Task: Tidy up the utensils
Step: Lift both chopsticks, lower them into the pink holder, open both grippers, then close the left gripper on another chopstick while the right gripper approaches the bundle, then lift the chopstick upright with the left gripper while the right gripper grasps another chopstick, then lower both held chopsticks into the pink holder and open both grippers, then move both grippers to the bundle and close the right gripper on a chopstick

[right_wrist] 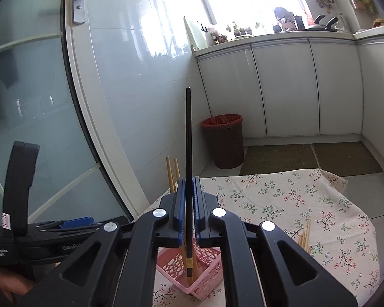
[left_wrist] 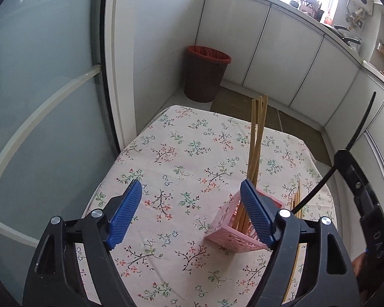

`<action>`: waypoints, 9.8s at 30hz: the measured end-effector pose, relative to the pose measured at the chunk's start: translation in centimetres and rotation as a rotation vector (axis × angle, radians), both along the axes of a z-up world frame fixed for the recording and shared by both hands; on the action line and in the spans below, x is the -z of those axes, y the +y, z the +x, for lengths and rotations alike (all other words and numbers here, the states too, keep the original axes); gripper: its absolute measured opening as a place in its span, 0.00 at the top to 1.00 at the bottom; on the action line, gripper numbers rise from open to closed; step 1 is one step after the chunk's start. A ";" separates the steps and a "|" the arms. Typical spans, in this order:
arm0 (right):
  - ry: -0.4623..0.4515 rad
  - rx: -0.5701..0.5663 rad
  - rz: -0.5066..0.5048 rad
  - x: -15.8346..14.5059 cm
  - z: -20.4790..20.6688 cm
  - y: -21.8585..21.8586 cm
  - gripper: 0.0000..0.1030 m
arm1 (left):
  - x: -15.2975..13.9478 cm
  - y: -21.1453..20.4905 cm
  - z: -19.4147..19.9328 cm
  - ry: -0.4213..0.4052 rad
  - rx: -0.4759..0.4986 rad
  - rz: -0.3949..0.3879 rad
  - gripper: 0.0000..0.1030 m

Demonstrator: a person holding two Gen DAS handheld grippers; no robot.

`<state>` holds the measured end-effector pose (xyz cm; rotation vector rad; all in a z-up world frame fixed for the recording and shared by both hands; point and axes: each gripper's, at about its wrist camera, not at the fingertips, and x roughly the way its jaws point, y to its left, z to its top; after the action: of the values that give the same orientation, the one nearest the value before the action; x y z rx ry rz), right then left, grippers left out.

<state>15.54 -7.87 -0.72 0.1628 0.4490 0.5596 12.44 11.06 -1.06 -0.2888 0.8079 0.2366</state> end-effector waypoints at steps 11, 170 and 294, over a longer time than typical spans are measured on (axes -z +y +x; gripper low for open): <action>0.109 -0.014 -0.042 0.7 1.1 -0.5 0.83 | 0.3 0.5 0.2 -0.006 0.009 -0.072 0.26; 0.058 0.033 0.078 -0.8 -1.1 -8.8 0.93 | 2.8 -6.5 1.5 -0.585 0.220 -0.034 0.93; 0.762 0.127 -0.211 13.5 7.7 -11.8 0.93 | 10.3 -14.8 1.1 0.291 0.415 -0.029 0.58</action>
<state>23.28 -19.70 -14.18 0.1978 1.2247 0.3046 13.55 -3.79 -11.32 -0.1089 1.1386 -0.1271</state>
